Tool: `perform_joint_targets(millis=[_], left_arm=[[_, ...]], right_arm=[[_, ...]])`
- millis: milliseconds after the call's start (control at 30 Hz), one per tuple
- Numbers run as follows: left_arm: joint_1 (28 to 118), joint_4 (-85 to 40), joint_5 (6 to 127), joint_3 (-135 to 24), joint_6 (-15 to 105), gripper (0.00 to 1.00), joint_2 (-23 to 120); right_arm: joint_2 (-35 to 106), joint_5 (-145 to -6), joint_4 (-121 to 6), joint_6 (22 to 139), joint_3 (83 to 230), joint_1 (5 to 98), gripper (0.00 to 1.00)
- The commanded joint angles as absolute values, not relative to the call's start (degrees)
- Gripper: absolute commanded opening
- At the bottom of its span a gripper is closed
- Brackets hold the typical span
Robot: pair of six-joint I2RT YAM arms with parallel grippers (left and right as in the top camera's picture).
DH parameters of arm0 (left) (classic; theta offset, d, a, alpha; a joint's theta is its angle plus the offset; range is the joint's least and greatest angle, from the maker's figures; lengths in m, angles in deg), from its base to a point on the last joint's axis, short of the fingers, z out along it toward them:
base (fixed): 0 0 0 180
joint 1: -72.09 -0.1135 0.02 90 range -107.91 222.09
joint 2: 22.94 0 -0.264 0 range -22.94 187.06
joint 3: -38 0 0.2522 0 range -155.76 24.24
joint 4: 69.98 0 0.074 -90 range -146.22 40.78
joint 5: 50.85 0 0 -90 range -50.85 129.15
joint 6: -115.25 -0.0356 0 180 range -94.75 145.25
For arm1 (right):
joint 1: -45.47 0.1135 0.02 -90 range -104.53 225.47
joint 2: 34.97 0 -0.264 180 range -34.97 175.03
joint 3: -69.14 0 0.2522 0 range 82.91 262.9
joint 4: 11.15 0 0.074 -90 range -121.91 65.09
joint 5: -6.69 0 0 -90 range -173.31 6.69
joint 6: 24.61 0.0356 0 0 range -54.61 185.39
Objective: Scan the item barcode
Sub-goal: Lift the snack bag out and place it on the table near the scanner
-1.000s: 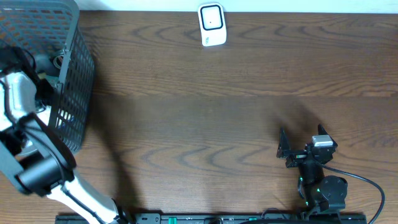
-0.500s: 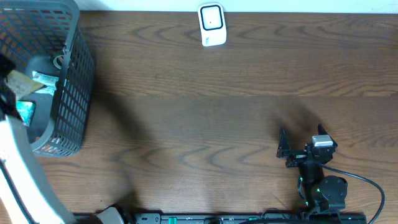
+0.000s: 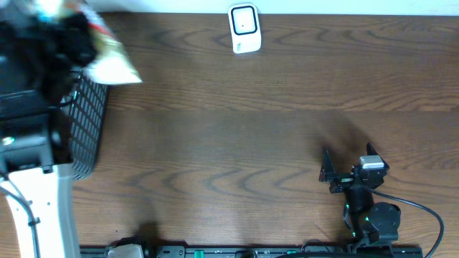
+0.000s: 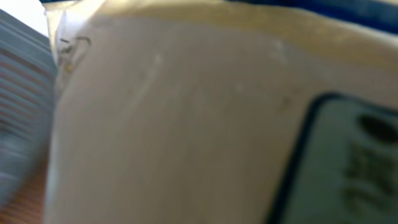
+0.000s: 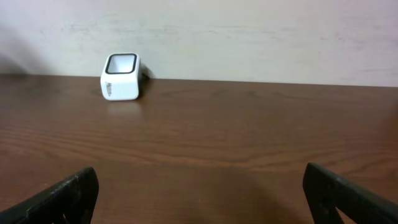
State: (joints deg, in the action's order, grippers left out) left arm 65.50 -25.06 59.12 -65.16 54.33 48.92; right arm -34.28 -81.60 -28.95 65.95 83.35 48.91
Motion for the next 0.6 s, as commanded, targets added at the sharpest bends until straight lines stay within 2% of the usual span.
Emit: perform_joint_targets(millis=[0, 233, 467, 567], left_arm=[[72.8, -23.18, 61.54, -65.97, 51.68, 0.07, 49.81], [85.96, -16.95, 59.22, -65.97, 51.47, 0.07, 57.03], [94.57, -16.89, 58.77, -65.99, 52.08, 0.07, 69.25], [97.13, -17.02, 54.66, -65.99, 52.1, 0.07, 74.45]], right_arm=[[-34.58, -81.27, -29.17, 65.75, 83.22, 48.41, 0.99], [-34.58, -81.27, -29.17, 65.75, 83.22, 48.41, 0.99], [-34.58, -81.27, -29.17, 65.75, 83.22, 48.41, 0.99], [-34.58, -81.27, -29.17, 65.75, 83.22, 48.41, 0.99]])
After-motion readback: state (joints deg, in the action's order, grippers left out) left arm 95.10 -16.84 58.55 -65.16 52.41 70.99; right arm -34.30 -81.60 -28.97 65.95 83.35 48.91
